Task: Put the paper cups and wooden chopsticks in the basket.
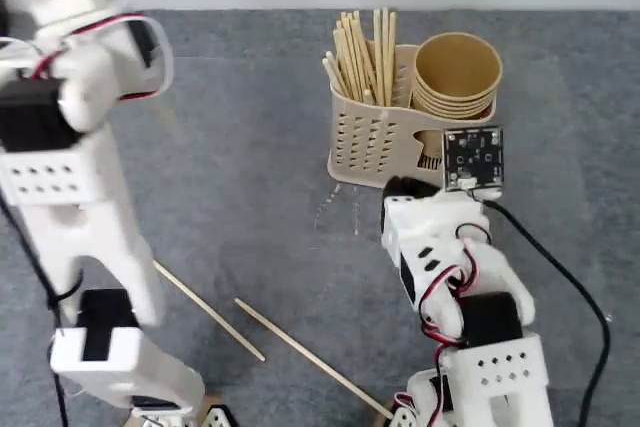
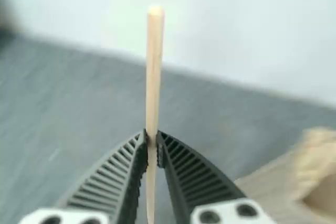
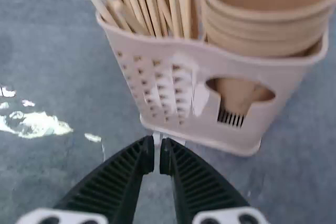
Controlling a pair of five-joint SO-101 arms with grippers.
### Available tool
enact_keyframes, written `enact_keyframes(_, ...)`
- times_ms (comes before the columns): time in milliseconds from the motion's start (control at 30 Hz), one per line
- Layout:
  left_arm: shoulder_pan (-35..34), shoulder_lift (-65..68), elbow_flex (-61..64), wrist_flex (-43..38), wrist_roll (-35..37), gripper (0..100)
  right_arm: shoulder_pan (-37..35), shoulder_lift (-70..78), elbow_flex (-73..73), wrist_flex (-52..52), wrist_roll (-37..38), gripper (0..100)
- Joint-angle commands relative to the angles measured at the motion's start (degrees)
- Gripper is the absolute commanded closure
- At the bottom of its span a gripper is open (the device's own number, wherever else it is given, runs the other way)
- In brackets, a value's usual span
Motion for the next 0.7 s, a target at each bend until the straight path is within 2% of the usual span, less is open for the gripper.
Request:
enact_keyframes(0, 6.1, -2.1, -5.6, -6.9, 4.8, 99, -0.1, -3.5, 4.3, -2.8, -3.5, 96.3)
enact_keyframes(200, 13.5, -2.0, -5.8, -17.1, 10.7, 99, 0.0, -8.7, 17.2, -11.0, -4.4, 96.3)
enact_keyframes(433, 21.8, -0.4, -1.9, -24.1, 11.3, 99, -0.3, -17.6, 25.5, -13.1, -2.5, 96.3)
enact_keyframes(667, 23.6, 5.2, 4.3, -28.1, 11.2, 99, -0.3, -25.0, 29.4, -12.9, -2.1, 95.8)
